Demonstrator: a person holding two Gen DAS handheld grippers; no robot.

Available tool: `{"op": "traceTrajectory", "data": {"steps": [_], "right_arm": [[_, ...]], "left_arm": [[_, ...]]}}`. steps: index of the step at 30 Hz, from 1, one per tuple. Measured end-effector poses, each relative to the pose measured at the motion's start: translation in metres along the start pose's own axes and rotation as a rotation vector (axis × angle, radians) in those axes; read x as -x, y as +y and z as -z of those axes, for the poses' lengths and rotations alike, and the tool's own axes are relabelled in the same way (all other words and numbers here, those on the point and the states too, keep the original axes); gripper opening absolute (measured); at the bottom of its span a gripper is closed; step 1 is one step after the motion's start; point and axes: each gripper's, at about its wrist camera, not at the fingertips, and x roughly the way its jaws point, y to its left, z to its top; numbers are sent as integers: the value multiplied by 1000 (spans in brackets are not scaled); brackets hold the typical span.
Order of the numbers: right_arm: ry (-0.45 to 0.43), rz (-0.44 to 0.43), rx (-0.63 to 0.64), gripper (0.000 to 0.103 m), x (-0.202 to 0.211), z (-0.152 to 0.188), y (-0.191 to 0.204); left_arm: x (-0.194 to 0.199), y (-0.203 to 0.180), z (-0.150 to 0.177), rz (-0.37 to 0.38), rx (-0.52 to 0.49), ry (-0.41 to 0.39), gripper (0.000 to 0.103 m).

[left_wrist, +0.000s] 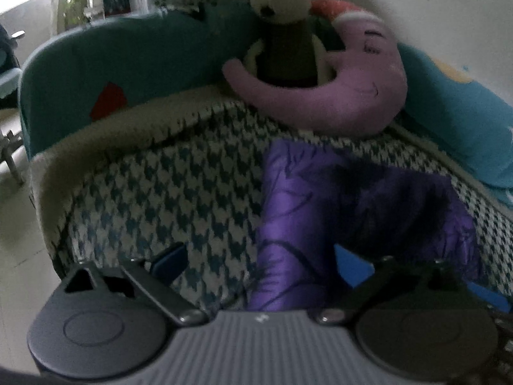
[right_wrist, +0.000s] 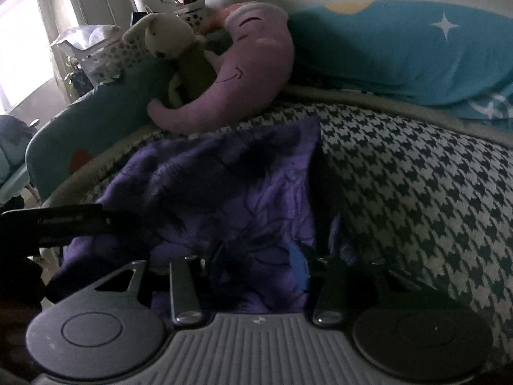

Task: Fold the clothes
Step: 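Lift both tools off the purple bundle and pull them back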

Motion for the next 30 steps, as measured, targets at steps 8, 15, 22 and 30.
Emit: {"op": "traceTrajectory", "data": {"steps": [8, 15, 22, 30], "right_arm": [[6, 17, 6, 44, 2, -1, 5], [37, 58, -2, 48, 22, -8, 15], [89, 101, -11, 55, 38, -12, 32], [150, 134, -24, 59, 56, -8, 45]], "left_arm": [[-11, -4, 7, 12, -7, 67, 103], [-3, -4, 2, 4, 0, 67, 103], [16, -11, 2, 5, -20, 64, 103], [33, -12, 7, 7, -43, 73, 103]]}}
